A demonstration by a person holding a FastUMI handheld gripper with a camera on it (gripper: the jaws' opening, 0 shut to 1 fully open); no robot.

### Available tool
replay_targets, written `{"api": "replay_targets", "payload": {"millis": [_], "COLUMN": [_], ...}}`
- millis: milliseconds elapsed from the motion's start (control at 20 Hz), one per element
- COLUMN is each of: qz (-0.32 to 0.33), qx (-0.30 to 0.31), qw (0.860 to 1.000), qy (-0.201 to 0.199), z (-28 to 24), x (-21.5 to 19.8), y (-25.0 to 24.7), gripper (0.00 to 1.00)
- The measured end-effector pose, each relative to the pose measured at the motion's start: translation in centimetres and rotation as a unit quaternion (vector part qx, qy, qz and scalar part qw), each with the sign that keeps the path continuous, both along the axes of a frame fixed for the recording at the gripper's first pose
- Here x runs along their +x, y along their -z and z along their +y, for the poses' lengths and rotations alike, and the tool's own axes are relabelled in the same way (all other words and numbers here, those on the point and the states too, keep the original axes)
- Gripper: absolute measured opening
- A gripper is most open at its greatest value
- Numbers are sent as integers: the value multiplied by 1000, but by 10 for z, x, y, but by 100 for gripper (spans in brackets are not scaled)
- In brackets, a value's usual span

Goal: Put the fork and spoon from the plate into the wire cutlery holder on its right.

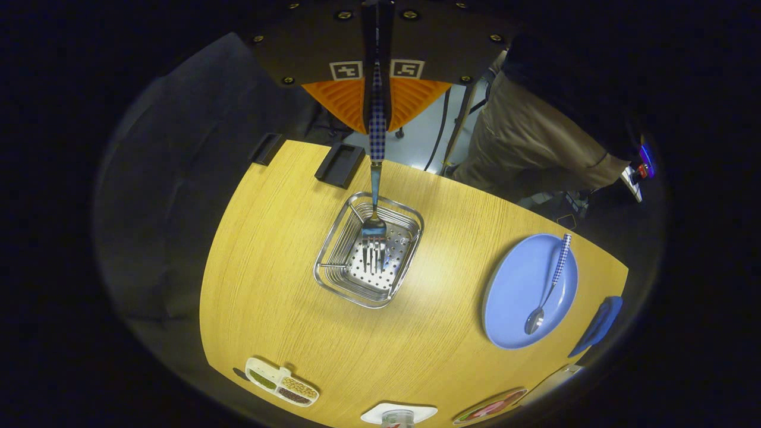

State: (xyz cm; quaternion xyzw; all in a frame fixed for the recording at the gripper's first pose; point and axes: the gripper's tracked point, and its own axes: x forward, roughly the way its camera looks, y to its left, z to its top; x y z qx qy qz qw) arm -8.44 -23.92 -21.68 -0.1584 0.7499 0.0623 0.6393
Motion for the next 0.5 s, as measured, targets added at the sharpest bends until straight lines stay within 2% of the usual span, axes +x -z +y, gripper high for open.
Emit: {"api": "replay_targets", "payload": {"millis": [150, 500], "qz": [28, 88], "qx": [10, 6], "qw": [999, 996], "qy": [18, 24], "z": [0, 1], "x": [5, 27], "y": [9, 23], "gripper": [2, 2]}}
